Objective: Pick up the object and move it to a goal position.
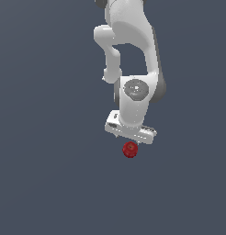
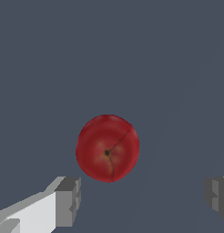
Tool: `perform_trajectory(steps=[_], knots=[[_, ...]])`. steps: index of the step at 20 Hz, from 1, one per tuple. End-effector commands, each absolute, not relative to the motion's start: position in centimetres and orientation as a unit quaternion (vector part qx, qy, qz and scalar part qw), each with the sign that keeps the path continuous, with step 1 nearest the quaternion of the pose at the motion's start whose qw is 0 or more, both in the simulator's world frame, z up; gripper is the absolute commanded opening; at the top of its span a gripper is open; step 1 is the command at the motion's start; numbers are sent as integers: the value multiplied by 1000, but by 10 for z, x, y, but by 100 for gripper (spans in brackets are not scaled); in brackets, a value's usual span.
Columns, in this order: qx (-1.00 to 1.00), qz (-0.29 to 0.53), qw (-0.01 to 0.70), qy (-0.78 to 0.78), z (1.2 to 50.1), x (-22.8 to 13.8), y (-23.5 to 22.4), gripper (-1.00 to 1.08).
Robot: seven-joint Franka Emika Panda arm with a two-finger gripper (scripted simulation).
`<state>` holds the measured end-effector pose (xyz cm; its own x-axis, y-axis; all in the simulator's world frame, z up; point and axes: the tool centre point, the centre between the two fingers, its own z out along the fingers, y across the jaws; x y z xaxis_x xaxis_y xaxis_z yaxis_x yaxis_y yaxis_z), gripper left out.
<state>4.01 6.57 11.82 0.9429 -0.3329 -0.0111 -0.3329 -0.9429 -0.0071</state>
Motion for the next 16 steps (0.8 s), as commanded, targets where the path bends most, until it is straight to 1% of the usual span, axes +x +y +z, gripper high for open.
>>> perform_trajectory(steps=[1,8,16], knots=[[-981,4,3,193,112,46,71,100],[-971,1,1,239,101,55,81,100],[-967,0,0,256,96,58,86,100]])
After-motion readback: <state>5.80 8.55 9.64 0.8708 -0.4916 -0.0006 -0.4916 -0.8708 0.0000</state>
